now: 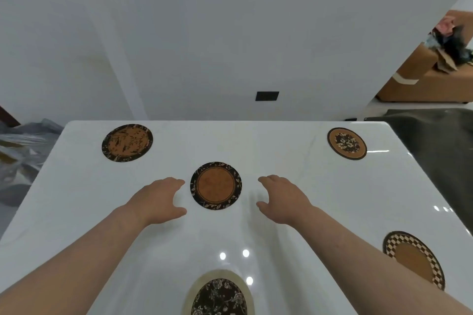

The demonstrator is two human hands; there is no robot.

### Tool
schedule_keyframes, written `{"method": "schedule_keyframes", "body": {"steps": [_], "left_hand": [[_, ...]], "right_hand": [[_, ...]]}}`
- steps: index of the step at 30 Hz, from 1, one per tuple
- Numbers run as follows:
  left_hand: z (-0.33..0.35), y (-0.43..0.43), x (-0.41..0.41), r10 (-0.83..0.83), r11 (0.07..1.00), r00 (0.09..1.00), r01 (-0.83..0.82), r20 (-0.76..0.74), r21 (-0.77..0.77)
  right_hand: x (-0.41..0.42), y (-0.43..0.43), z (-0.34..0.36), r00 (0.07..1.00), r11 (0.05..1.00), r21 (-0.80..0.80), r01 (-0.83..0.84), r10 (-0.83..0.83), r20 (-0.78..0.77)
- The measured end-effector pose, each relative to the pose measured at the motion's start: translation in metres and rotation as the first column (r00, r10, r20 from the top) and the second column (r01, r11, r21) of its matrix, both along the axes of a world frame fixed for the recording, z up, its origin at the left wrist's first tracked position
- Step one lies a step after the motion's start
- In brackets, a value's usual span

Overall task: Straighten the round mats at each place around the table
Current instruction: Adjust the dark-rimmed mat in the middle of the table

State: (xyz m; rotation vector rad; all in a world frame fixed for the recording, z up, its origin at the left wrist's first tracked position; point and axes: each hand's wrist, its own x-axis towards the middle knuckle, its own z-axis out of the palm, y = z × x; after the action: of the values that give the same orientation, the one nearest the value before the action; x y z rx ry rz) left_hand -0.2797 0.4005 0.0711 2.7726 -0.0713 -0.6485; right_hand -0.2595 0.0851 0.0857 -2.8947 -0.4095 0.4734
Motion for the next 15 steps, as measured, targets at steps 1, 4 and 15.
{"method": "schedule_keyframes", "body": {"steps": [1,4,15], "left_hand": [[-0.007,0.001,0.006,-0.021,1.0,1.0,0.021,0.006,0.017],[-0.028,0.002,0.025,-0.084,0.994,0.996,0.083,0.018,0.073],[-0.08,-0.014,0.058,0.017,0.998,1.0,-0.017,0.005,-0.054]], "right_hand": [[0.004,0.002,-0.007,1.0,1.0,-0.007,-0.001,0.001,-0.001],[0.021,0.008,-0.031,1.0,1.0,-0.021,-0.023,0.023,-0.011],[0.069,0.039,-0.091,0.991,0.999,0.026,0.048,-0.044,-0.13]]}}
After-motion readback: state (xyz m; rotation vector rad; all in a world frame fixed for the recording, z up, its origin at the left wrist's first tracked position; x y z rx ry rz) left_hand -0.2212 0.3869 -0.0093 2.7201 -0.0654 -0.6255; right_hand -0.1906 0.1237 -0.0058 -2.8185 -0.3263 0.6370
